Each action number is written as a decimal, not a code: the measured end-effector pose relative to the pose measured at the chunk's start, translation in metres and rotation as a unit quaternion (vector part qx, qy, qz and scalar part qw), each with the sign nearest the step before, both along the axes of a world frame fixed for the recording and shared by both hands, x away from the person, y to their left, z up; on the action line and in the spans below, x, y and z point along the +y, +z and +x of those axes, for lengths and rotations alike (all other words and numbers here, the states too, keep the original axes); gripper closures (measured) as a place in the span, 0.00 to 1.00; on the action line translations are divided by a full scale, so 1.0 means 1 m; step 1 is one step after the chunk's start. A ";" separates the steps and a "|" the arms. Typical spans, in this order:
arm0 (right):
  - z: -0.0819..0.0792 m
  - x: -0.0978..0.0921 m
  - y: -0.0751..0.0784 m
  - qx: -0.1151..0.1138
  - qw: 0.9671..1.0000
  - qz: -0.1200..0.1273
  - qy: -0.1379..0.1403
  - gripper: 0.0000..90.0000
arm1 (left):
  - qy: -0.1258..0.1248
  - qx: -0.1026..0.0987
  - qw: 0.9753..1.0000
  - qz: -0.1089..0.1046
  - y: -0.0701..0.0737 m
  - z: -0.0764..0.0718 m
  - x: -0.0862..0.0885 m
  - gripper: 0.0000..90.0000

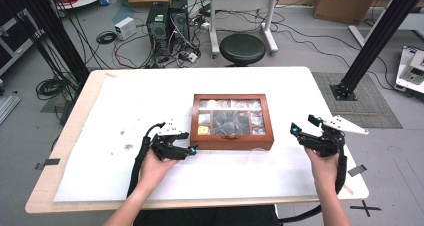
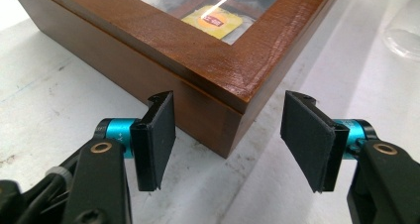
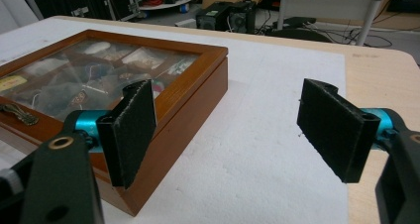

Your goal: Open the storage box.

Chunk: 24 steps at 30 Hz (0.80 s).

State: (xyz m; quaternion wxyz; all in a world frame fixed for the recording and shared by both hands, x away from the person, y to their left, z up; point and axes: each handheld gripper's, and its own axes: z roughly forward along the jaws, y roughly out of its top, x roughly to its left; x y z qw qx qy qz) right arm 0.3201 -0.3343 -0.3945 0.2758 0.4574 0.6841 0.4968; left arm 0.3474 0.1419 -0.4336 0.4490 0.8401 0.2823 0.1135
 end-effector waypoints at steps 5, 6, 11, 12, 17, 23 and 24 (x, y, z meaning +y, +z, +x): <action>0.000 0.000 0.000 0.000 1.000 -0.001 -0.001 0.26 | 0.012 -0.002 1.000 0.000 0.000 0.001 -0.002 0.48; 0.000 0.000 0.000 0.000 1.000 0.000 -0.001 0.26 | 0.014 -0.001 1.000 -0.003 0.000 0.001 -0.001 0.48; 0.000 0.000 0.000 -0.001 1.000 -0.002 0.000 0.26 | 0.015 -0.006 1.000 -0.009 0.002 0.000 -0.002 0.48; 0.000 0.000 0.000 0.000 1.000 -0.002 0.000 0.26 | 0.015 -0.007 1.000 -0.010 0.002 0.000 -0.001 0.49; 0.001 0.001 0.000 0.001 1.000 -0.002 0.001 0.26 | 0.014 -0.015 1.000 -0.009 0.004 -0.002 0.000 0.52; 0.001 0.003 0.000 0.001 1.000 -0.005 0.002 0.26 | 0.013 -0.020 1.000 -0.015 0.006 -0.003 0.001 0.55; 0.001 0.003 0.000 0.001 1.000 -0.004 0.002 0.26 | 0.012 -0.020 1.000 -0.015 0.006 -0.003 0.001 0.55</action>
